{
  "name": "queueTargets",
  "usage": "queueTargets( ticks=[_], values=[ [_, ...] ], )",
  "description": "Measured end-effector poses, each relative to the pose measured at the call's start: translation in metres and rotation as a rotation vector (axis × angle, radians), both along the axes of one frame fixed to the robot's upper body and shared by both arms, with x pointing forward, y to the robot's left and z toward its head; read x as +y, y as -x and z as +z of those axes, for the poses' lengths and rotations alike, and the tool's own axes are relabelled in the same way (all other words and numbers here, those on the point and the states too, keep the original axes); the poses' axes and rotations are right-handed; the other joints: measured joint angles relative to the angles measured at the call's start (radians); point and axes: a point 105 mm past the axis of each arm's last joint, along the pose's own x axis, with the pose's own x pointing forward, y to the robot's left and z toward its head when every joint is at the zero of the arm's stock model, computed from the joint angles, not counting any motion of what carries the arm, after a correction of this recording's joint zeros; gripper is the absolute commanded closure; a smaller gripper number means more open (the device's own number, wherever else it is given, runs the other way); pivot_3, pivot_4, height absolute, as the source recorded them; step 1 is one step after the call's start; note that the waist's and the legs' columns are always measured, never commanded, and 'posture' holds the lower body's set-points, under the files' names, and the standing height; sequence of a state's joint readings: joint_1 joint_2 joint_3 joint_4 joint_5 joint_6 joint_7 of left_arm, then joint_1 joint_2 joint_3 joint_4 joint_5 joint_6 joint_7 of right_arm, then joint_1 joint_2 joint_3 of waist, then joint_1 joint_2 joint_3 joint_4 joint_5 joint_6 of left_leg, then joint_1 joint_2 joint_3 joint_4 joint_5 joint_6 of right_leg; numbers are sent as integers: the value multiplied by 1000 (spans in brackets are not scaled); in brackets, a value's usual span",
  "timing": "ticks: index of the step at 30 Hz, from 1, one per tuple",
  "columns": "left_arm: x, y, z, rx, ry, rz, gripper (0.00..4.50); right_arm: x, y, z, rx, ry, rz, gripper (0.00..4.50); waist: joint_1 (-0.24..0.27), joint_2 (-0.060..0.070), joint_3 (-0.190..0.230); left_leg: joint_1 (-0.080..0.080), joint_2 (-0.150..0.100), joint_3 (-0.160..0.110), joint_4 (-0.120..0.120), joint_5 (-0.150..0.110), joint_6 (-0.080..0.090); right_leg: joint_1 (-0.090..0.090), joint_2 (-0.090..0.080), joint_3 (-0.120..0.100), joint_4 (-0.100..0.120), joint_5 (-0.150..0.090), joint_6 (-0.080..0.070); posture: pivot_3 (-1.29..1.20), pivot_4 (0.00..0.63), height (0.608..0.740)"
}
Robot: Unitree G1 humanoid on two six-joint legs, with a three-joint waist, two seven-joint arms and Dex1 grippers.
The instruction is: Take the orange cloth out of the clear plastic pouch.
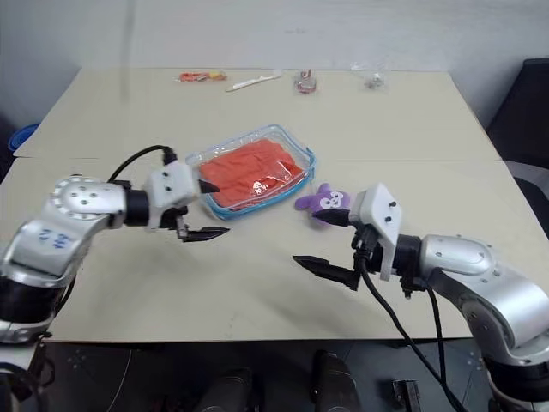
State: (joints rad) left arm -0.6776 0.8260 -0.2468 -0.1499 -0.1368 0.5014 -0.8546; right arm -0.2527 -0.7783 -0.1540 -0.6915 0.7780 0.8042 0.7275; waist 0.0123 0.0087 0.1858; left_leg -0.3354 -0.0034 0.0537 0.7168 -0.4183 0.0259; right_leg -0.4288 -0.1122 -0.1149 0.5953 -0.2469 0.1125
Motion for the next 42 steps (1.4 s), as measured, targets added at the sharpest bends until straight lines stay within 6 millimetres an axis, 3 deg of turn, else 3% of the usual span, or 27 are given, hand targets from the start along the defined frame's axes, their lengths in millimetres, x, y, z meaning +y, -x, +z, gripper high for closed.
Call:
queueTargets(
  ticks=[6, 9, 13, 23, 28, 32, 37, 42],
  values=[
    [-4, -24, -31, -88, -131, 16, 39, -4, 8, -2, 0, -7, -72, 0, 12, -1, 0, -1, -1, 0, 1, 0, 1, 0, -1, 0, 0, 0, 0, 0, 150, 740],
    [-11, -32, -32, -117, -136, 6, 217, -5, 10, -1, -3, -14, -91, 0, 18, -1, 0, -2, -1, -2, 3, 0, 1, 1, -2, -1, 0, 0, 0, 0, 150, 740],
    [-28, -43, -28, -133, -68, 11, 1265, -7, 9, 1, -7, -18, -118, 0, 22, -1, 0, -2, -2, -2, 4, 0, 2, 1, -2, 0, 0, 1, 2, 0, 150, 740],
    [-13, -48, -26, -120, -30, 66, 4440, -8, 8, 1, -10, -11, -127, 0, 14, -1, 0, -2, -1, -3, 4, 0, 2, 1, -2, -1, 0, 1, 2, 0, 150, 740],
    [-1, -38, -35, -93, -67, 18, 4482, -9, 8, 2, -13, 1, -118, 0, 14, -1, 0, -2, -1, -6, 4, 0, 2, 1, -2, -1, 0, 1, 2, 0, 150, 740],
    [10, -18, -37, -115, -132, -118, 4482, -10, 10, 0, 3, 26, -93, 0, 12, -1, 0, -2, 0, -9, 4, 0, 2, 1, -2, 0, 0, 1, 2, 0, 150, 740],
    [33, 19, -40, -83, -213, -360, 4482, -18, 27, -20, 116, 121, 2, 0, 16, -1, 0, -2, 1, -11, 4, -1, 3, 1, -3, -1, -1, 1, 2, 0, 150, 740],
    [46, 29, -39, -85, -237, -469, 4482, -28, 43, -30, 182, 162, 64, 0, 19, -1, 0, -2, -1, -10, 5, -1, 5, 3, -3, -1, -1, 1, 2, 0, 150, 740]
  ],
)
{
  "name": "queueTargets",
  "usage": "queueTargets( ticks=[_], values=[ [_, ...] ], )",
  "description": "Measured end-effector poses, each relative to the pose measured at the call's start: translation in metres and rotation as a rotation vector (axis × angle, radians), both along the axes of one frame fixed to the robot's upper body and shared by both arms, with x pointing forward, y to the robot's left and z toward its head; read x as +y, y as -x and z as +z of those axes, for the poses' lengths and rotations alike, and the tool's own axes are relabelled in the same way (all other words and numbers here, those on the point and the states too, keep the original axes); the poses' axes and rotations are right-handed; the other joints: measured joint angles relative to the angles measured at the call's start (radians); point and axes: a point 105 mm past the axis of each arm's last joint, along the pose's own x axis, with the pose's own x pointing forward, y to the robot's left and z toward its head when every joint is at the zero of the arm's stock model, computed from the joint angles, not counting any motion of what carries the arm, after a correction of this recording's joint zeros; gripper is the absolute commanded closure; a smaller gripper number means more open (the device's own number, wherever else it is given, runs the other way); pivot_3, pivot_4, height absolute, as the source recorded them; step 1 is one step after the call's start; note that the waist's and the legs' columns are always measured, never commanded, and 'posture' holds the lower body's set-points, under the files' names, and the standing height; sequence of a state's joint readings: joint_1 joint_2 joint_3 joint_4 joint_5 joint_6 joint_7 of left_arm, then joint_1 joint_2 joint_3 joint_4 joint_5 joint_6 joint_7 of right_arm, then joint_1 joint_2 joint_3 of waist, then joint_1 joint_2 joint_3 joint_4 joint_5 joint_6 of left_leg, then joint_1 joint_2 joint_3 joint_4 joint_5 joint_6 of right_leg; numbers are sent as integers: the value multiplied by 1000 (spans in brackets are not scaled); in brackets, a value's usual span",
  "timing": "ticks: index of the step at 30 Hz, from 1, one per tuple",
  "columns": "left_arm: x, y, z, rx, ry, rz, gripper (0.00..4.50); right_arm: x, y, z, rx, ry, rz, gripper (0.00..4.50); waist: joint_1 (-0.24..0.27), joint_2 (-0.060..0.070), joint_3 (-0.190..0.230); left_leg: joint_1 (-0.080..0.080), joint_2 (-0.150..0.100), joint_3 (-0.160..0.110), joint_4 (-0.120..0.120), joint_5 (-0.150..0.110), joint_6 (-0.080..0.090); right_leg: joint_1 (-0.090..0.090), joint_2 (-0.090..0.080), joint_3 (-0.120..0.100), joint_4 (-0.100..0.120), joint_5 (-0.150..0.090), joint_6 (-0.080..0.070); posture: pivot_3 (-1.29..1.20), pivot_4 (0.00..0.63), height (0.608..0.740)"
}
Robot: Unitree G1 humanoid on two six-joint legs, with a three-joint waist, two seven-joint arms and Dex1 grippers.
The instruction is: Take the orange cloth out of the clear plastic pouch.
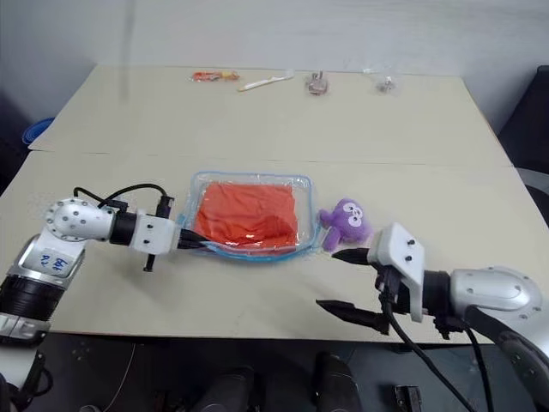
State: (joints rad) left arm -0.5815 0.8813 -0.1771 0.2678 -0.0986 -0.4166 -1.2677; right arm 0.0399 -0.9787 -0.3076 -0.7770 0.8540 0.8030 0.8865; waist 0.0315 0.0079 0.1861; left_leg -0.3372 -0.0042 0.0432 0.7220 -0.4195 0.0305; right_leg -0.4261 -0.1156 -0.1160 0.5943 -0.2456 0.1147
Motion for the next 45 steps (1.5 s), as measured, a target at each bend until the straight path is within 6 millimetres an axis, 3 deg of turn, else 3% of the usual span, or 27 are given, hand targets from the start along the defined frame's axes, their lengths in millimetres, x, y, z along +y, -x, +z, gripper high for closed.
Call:
queueTargets(
  ticks=[5, 18, 19, 23, 29, 34, 39, 42, 45],
  values=[
    [2, -7, 3, -19, -5, -12, 4482, -4, 4, -3, 1, 10, 17, 0, -2, 0, 0, 0, -1, 0, 0, 0, 0, 0, 0, 0, 0, 0, 0, 0, 150, 740],
    [-10, -13, 0, 21, 43, 65, 4482, -9, -12, 4, -109, 28, -69, 0, -5, 0, 0, 0, -1, 0, 0, 0, 0, 0, 1, 0, 0, 0, 0, 0, 150, 740],
    [-11, -13, 0, 26, 46, 72, 4018, -9, -12, 3, -110, 30, -69, 0, -5, 0, 0, 0, -1, 0, 0, 0, 0, 0, 1, 0, 0, 0, 0, 0, 150, 740],
    [-12, -8, 0, 62, 63, 81, 2979, -7, -15, 3, -119, 32, -63, 0, -6, 0, 0, 0, 0, 0, 0, 0, 0, 0, 1, 0, 0, 0, 0, 0, 150, 740],
    [-8, 11, 4, 184, 120, 129, 1027, -9, -21, 4, -156, 47, -91, 0, -7, 0, 0, 0, 2, 0, 0, 0, 0, 0, 0, 0, 0, 0, 0, 0, 150, 740],
    [2, 41, 43, 504, 248, 213, 1027, -20, -47, -3, -250, 109, -221, 0, -9, 0, 0, 1, 3, 0, 0, 0, 0, 0, 0, 2, 0, 0, 0, 0, 150, 740],
    [-15, 56, 86, 661, 357, 139, 1027, -33, -81, -13, -368, 232, -346, 0, -7, 0, 1, 1, 0, 1, 0, 0, 0, 0, 0, 2, 0, 0, 0, 0, 150, 740],
    [-23, 56, 97, 668, 383, 106, 1027, -35, -95, -23, -405, 292, -364, 0, -12, 1, 1, 1, 0, 2, -2, 0, -1, -1, 2, 2, 0, 0, 0, 0, 150, 740],
    [-29, 54, 96, 670, 387, 86, 1027, -34, -108, -31, -432, 318, -366, 0, -17, 1, 1, 1, 0, 3, -2, 0, -1, -1, 2, 2, -1, 0, 0, 0, 150, 740]
  ],
)
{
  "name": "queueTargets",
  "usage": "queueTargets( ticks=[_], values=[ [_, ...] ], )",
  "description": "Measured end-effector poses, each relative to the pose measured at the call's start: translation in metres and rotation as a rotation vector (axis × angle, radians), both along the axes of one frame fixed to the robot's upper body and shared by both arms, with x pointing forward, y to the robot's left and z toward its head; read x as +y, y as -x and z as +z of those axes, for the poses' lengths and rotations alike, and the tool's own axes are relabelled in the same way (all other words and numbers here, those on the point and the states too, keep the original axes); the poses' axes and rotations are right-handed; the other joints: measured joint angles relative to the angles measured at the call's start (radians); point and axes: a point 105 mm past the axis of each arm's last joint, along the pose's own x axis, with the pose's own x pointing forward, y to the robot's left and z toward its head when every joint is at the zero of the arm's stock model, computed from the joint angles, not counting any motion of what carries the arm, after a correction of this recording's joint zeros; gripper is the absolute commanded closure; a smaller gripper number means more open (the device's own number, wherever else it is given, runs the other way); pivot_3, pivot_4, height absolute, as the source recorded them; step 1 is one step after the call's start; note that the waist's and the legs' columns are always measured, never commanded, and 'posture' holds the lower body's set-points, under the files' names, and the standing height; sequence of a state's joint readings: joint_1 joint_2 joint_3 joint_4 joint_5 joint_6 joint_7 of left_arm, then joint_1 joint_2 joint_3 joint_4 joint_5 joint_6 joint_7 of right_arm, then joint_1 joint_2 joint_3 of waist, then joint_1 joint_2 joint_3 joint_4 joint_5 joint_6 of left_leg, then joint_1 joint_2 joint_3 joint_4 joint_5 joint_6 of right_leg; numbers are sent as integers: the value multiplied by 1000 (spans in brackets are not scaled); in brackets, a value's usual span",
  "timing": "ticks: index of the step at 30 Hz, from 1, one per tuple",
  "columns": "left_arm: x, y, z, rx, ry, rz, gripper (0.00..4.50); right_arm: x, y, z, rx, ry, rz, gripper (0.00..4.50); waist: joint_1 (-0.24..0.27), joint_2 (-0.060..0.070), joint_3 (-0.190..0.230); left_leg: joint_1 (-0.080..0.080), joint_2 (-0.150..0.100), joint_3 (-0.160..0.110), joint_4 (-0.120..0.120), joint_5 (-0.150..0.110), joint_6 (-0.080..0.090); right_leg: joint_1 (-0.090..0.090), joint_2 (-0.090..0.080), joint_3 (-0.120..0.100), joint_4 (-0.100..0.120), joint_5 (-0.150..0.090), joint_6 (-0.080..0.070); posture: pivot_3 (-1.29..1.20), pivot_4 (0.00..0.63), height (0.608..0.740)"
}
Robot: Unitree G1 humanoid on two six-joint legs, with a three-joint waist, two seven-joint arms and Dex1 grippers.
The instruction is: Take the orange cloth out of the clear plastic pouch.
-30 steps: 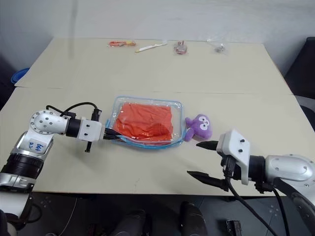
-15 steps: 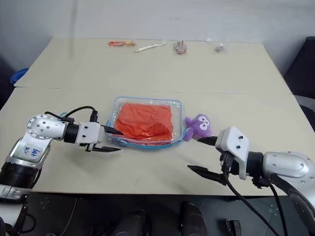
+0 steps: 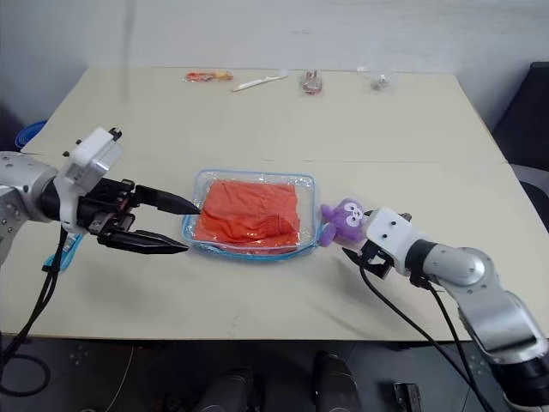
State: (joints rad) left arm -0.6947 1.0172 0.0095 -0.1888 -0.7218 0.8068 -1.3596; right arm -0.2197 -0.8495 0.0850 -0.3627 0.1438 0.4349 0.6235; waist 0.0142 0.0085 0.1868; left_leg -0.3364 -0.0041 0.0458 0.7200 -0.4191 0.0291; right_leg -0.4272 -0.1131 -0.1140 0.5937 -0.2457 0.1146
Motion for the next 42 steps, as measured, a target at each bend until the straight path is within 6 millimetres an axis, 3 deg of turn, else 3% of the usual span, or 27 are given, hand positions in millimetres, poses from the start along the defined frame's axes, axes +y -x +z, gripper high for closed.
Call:
queueTargets(
  ticks=[2, 5, 16, 21, 26, 36, 42],
  values=[
    [-7, -3, -2, -11, 9, -10, 1027, 2, -10, -8, -2, 13, 0, 0, -6, 0, 0, 0, 0, 0, 0, 0, 0, 0, 0, 0, 0, 0, 0, 0, 150, 740],
    [-12, -7, -1, -33, 22, -3, 992, 6, -16, -17, 3, 9, 6, 641, -6, 0, 0, -1, 0, 0, 0, 0, 0, 0, 0, 0, 0, 0, 0, 0, 150, 740],
    [-15, -13, 4, -102, 25, 22, 992, 8, -17, -14, -11, 21, 42, 4396, -15, 0, 0, -1, 1, -1, 0, 0, 0, 0, -1, 0, 0, 0, 0, 0, 150, 740],
    [-17, -14, 3, -112, 29, 19, 992, -4, -1, -14, 50, 53, 39, 4473, -8, 1, 0, -1, 1, -2, 0, 0, 0, 0, -2, -1, 0, 0, 0, 0, 150, 740],
    [-19, -14, 2, -109, 36, 9, 992, -13, 39, -15, 212, 45, 77, 4473, 8, 1, 0, -1, 0, -2, 1, 0, 0, 0, -1, 0, 0, 0, 0, 0, 150, 740],
    [-27, -13, -5, -87, 37, -41, 992, 27, 100, -22, 407, -5, 251, 4473, 11, 0, 0, 0, 0, -2, 2, 0, 0, 0, -1, 0, 1, 0, 0, 0, 150, 740],
    [-30, -12, 1, -104, 32, -65, 992, 45, 112, -30, 465, -72, 258, 4473, 10, 0, 0, 0, -1, -2, 2, 0, 0, 1, -1, 0, 1, 0, 0, 0, 150, 740]
  ],
)
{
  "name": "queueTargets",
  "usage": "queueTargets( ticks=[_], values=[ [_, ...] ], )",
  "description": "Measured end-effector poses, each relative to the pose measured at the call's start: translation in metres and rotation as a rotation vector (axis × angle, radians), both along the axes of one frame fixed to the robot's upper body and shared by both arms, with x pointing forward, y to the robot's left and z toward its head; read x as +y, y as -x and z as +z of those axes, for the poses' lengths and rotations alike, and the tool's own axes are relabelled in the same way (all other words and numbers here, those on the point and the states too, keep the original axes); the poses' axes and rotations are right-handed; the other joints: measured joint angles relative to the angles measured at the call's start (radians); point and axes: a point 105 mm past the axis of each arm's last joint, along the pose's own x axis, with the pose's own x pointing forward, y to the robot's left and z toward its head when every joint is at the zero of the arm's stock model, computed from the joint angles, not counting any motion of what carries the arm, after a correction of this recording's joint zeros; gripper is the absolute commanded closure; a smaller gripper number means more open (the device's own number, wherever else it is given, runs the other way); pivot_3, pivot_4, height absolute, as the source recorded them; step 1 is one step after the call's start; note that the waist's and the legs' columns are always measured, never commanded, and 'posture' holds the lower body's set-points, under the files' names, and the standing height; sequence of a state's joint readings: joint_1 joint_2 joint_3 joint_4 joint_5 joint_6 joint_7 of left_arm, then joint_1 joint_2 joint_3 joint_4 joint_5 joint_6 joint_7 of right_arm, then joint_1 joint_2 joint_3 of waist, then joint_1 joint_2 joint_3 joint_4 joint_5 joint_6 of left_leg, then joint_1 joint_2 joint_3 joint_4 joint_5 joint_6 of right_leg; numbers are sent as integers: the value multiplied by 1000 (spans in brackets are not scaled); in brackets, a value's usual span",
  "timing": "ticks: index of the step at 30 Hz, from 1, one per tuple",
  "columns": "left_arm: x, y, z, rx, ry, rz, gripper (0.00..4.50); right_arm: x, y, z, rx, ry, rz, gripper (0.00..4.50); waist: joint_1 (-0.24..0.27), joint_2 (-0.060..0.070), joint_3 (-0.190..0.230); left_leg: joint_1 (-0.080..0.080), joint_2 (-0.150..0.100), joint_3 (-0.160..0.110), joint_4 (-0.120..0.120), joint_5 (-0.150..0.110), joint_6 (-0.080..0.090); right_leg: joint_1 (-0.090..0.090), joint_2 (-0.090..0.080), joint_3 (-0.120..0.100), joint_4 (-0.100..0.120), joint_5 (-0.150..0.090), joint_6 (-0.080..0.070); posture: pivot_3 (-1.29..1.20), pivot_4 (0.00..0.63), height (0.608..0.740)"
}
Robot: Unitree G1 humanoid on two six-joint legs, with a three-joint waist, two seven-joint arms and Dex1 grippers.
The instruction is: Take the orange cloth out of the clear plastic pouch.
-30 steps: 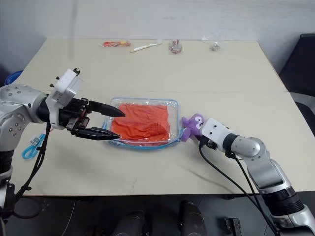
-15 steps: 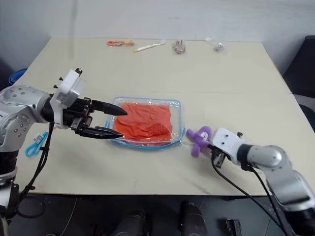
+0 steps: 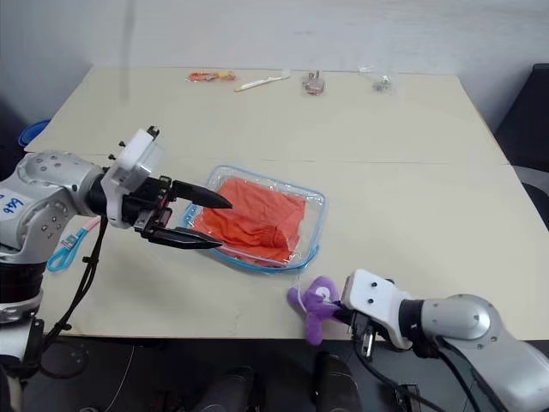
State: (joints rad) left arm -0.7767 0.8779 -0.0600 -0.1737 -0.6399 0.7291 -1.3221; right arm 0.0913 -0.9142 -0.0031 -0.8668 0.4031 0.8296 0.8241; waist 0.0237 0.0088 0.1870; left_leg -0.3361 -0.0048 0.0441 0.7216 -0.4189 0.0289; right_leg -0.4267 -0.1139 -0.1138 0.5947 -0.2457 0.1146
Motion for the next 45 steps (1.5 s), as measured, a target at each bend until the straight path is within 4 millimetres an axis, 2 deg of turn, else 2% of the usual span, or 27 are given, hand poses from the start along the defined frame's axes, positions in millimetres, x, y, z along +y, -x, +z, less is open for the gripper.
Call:
queueTargets(
  ticks=[4, 10, 13, 18, 21, 26, 30, 34, 39, 45],
  values=[
    [-2, -2, -4, 27, -1, -9, 992, 12, -6, -3, -26, -25, -7, 4473, -1, 0, 0, 0, 0, 0, 0, 0, 0, 0, 0, 0, 0, 0, 0, 0, 150, 740],
    [-3, -3, -5, 23, -14, -23, 992, 14, -21, 1, -47, -53, -74, 4473, -1, -1, 0, 0, 0, 0, 0, 0, 0, 0, 0, 0, 0, 0, 0, 0, 150, 740],
    [-4, -3, -5, 17, -15, -24, 992, 18, -21, -1, -17, -78, -88, 3625, -1, -1, 0, 0, 0, 0, 0, 0, 0, 0, 0, 0, 0, 0, 0, 0, 150, 740],
    [-5, -3, -5, 4, -14, -29, 992, 22, -19, -6, 16, -82, -86, 1828, -1, -1, 0, 0, 0, 0, 0, 0, 0, 0, 0, 0, 0, 0, 0, 0, 150, 740],
    [-5, -4, -5, -3, -17, -25, 992, 21, -15, -7, 48, -92, -84, 926, -1, -1, 0, 0, 0, 0, 0, 0, 0, 0, 0, 0, 0, 0, 0, 0, 150, 740],
    [-5, -5, -5, -10, -23, -20, 992, 6, -12, 0, 46, -49, -81, 926, 0, -1, 0, 0, 0, 0, 0, 0, 0, 0, 0, 0, 0, 0, 0, 0, 150, 740],
    [-4, -5, -6, -19, -26, -18, 992, -9, -15, 24, 6, -32, -64, 926, 0, -1, 0, 0, 0, 0, 0, 0, 0, 0, 0, 0, 0, 0, 0, 0, 150, 740],
    [-4, -5, -6, -31, -29, -20, 992, -10, -17, 48, -38, -46, -13, 926, 0, -1, 0, 0, 0, 0, 0, 0, 0, 0, 0, 0, 0, 0, 0, 0, 150, 740],
    [-3, -6, -9, -26, -30, -11, 992, -13, -17, 46, -26, -8, 24, 926, 2, -1, 0, -1, 0, 0, 0, 0, 0, 0, 0, 0, -1, 0, 0, 0, 150, 740],
    [-3, -6, -11, -28, -29, -3, 992, -27, -32, 36, -52, 51, -5, 926, 1, -1, 0, -1, 0, 0, 0, 0, 0, 0, 0, 0, 0, 0, 0, 0, 150, 740]
  ],
)
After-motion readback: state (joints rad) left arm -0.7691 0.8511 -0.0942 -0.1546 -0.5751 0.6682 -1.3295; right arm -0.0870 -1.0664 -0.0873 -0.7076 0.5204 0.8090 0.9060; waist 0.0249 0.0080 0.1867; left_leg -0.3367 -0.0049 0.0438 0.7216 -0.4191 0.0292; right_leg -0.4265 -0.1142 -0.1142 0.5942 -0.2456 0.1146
